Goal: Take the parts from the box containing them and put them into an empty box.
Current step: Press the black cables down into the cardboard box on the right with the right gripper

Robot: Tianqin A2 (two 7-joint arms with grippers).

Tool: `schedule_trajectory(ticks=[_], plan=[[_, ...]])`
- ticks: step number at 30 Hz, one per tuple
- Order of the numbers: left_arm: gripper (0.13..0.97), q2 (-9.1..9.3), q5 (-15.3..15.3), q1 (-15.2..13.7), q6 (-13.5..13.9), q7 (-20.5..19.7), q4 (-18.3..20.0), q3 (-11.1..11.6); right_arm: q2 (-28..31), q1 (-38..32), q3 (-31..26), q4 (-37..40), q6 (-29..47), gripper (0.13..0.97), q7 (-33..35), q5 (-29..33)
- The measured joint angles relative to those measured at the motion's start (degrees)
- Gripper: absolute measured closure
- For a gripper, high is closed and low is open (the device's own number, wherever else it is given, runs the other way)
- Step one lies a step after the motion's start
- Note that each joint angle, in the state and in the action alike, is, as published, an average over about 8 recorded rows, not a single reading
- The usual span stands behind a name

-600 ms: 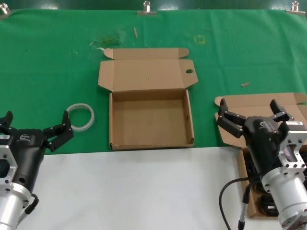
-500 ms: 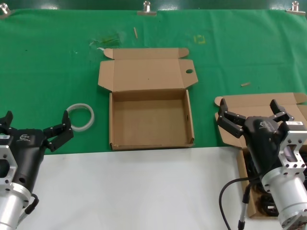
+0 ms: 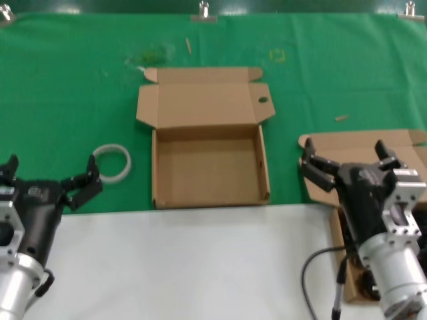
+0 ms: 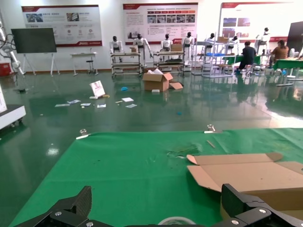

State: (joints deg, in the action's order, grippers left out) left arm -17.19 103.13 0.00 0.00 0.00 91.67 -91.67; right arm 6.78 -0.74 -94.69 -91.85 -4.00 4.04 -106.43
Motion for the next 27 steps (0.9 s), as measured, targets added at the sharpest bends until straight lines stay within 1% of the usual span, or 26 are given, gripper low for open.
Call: schedule_trajectory(ticks=[7,11,18,23,27], plan=[[0.132,0.00,0.0,0.0,0.0,0.0,0.0,0.0,0.0,1.9,-4.4,-3.1,-9.0,0.129,6.8,-7.3],[0.132,0.00,0.0,0.0,0.0,0.0,0.0,0.0,0.0,4.0,-6.2,-6.0,-15.2,0.129,13.3,-13.0],[0.132,0.00,0.0,0.0,0.0,0.0,0.0,0.0,0.0,7.6,-7.7,-11.9,-28.1,0.129,30.0,-24.1],[0.132,0.00,0.0,0.0,0.0,0.0,0.0,0.0,0.0,8.9,-6.6,-14.8,-35.3,0.129,43.0,-30.4],[0.132,0.00,0.0,0.0,0.0,0.0,0.0,0.0,0.0,8.2,-5.2,-15.8,-39.9,0.129,53.3,-34.9]])
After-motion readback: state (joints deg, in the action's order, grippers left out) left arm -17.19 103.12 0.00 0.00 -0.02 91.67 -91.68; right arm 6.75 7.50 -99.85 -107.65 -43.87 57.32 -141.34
